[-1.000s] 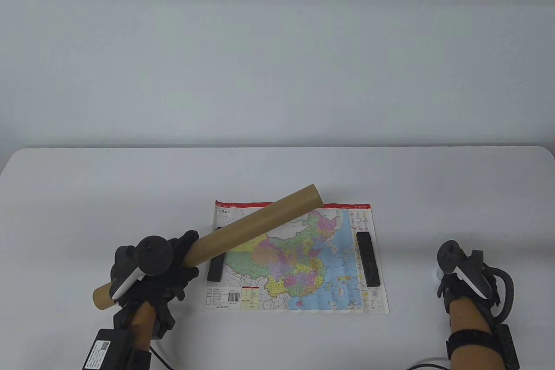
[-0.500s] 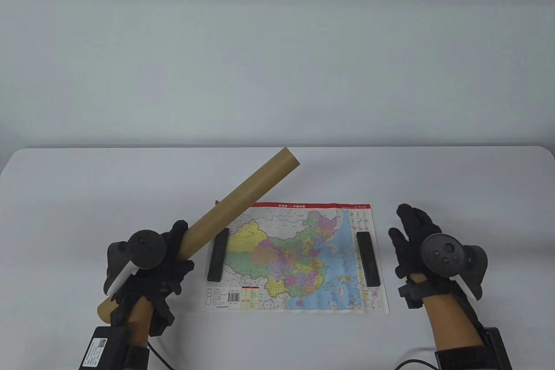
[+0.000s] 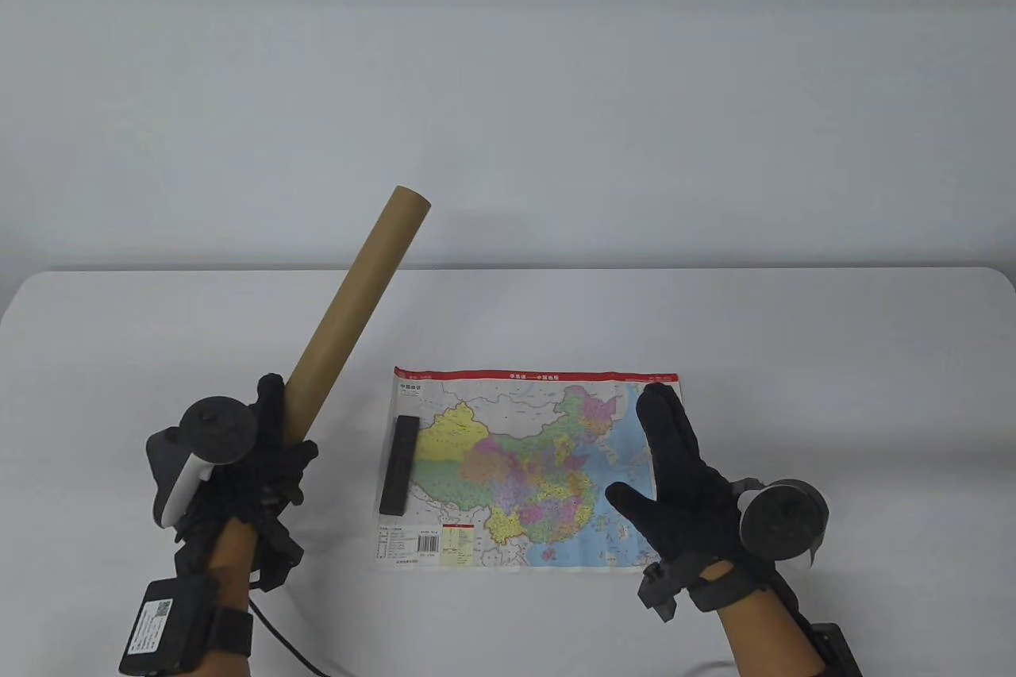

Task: Roll up map and store in mailing tube

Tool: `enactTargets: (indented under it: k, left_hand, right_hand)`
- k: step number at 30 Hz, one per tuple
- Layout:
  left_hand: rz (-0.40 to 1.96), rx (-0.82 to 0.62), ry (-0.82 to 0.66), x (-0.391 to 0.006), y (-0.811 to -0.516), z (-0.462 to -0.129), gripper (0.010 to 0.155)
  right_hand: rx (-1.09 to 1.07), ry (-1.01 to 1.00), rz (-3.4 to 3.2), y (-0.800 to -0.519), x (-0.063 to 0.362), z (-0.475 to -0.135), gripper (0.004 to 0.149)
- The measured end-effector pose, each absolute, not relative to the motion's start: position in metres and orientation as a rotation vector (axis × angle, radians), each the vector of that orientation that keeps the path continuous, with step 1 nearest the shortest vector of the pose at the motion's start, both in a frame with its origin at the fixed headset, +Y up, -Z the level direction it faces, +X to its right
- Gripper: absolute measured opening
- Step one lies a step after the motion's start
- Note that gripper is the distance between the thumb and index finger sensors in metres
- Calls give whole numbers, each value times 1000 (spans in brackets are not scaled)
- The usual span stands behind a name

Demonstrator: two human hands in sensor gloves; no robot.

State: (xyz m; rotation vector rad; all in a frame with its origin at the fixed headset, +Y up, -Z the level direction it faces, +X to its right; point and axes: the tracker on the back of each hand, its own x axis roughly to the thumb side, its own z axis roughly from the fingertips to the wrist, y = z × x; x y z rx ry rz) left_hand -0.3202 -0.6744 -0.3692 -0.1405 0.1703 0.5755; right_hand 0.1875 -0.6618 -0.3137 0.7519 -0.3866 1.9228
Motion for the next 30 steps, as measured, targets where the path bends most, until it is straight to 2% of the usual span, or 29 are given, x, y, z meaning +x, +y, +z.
enactTargets:
  k: [6,16,24,30]
  left_hand:
    - [562,-214,337,-339,-686,-381,88]
    - [482,-273,638,-373,-731,-389,86]
    - [430,-314,747,-379,-747,-396,85]
    - [376,-320,753,-374,-756,-401,84]
  right_hand:
    - [763,-285,1892,-676,185,-320,96]
    - [753,-276,1943,-682,185,-321,96]
    - [761,-268,1973,-683,182,-320,96]
    - [769,-264,1987,-684,181,-320,95]
